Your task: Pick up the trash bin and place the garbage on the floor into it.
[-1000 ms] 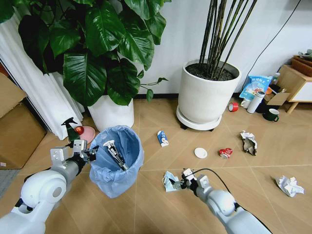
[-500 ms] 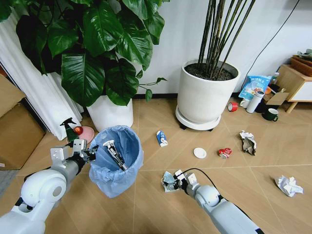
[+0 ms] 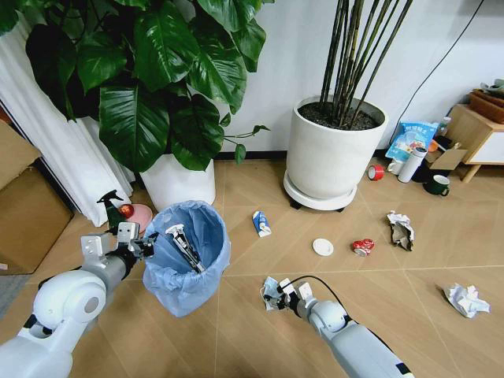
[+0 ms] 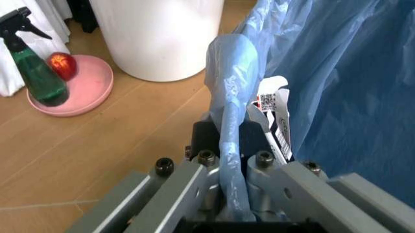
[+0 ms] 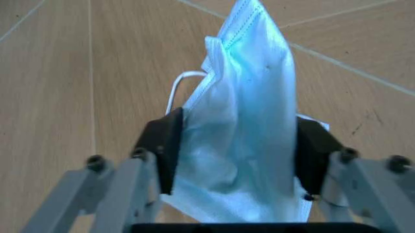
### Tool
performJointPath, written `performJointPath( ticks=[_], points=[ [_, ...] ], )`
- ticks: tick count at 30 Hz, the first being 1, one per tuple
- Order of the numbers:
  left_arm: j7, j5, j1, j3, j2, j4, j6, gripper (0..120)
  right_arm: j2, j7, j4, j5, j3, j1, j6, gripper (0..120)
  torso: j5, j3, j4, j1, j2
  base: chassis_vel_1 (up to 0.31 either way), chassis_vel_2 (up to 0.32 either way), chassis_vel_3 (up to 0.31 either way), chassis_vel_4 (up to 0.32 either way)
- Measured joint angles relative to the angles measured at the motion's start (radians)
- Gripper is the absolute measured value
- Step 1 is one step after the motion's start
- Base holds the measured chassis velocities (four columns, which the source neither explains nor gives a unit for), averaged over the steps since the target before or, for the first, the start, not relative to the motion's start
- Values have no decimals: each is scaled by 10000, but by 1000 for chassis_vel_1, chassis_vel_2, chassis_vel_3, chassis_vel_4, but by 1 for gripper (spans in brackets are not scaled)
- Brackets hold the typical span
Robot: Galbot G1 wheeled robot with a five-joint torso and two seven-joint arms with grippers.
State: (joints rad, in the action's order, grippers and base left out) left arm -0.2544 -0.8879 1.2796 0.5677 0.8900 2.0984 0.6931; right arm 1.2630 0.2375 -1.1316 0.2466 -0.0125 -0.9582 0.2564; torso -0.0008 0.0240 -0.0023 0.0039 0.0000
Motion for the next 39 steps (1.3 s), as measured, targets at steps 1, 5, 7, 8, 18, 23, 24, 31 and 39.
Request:
performJointPath(
  ticks=[1,5,7,8,18,23,24,31,39],
  points=[
    [0,0,0,0,0,0,0,0,0,0,0,0,0,0,0,50,0,0,0,0,0,0,0,0,0],
    [56,-4,-53,32,-45,-13,0,0,186,1,296,-110,26,87,-147,30,1,-1,0,0,0,0,0,0,0],
    [58,-12,-62,35,-57,-14,0,0,258,1,448,-183,46,125,-264,22,0,0,0,0,0,0,0,0,0],
    [58,-12,-62,35,-57,-14,0,0,258,1,448,-183,46,125,-264,22,0,0,0,0,0,0,0,0,0],
    [54,-48,-69,45,-111,25,11,0,405,-130,460,-195,411,119,-389,0,1,0,1,0,0,0,0,0,0],
    [49,-36,-49,45,-115,-34,41,0,473,-361,-187,-107,1029,11,-388,0,1,0,0,0,0,0,0,0,0],
    [58,-36,-56,39,-133,-86,67,0,430,-429,-616,-7,1213,-17,-384,0,1,0,1,0,0,0,0,0,0],
    [154,-58,-314,-288,-157,-471,252,0,-132,-557,-2797,832,1726,156,-241,0,1,0,0,0,0,0,0,0,0],
    [328,-286,-695,-897,-170,-1068,413,0,-1539,-879,-5636,2767,1504,766,420,0,2,0,-1,0,0,0,0,0,0]
  ],
)
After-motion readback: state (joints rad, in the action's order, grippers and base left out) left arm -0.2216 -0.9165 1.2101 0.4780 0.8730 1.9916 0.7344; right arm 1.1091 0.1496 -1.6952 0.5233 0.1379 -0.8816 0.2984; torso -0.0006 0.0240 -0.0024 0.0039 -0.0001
